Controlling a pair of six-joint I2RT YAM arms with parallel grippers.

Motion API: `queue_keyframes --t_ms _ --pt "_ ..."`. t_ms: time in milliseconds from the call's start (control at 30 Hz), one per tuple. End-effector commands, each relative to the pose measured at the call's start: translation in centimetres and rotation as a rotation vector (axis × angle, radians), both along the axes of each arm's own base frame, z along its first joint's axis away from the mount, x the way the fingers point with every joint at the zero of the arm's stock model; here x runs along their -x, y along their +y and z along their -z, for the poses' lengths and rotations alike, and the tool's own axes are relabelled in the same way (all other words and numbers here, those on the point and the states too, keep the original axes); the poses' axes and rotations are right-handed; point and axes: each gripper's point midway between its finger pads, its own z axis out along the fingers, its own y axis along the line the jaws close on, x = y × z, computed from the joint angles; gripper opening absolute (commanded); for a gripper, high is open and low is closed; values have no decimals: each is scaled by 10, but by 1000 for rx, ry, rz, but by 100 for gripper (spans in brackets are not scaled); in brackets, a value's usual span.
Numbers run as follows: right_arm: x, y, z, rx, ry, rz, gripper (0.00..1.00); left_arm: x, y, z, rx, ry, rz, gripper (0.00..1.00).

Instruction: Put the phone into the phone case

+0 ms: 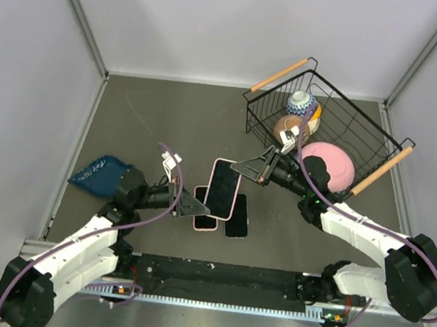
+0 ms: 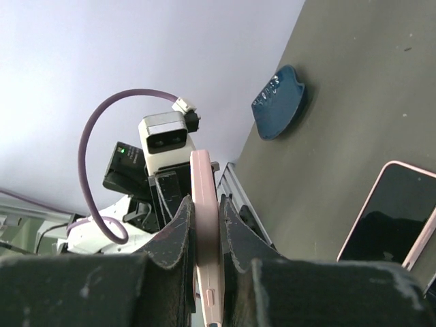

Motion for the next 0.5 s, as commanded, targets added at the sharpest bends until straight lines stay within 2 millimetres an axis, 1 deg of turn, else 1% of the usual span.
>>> queue_keyframes --t_ms 0,33,67,133,333,367,400,433,467 --pt "2 -3 -47 -134 -98 -8 0 -4 0 -9 14 -63 -16 2" --pt "3 -3 -48 -132 -102 -8 0 -9 0 -6 -7 -55 -47 0" --pt "3 -3 -47 -128 -101 -9 0 -10 2 4 -49 -6 -59 0" --pt "4 -5 -47 -117 -112 -6 0 -18 3 4 -83 -26 -87 0" --pt "3 -8 -40 -59 -134 13 0 -28 5 8 -162 10 -133 0" --pt "4 -7 -40 -57 -136 9 0 -27 5 7 -160 11 -126 5" --pt "5 -7 -39 -59 -135 4 0 -28 4 1 -146 -4 -124 15" --pt "6 -7 -43 -74 -150 -1 0 -27 3 -3 -132 -13 -111 31" --pt "10 -6 -41 -85 -133 -21 0 -23 1 -6 -113 -18 -90 36"
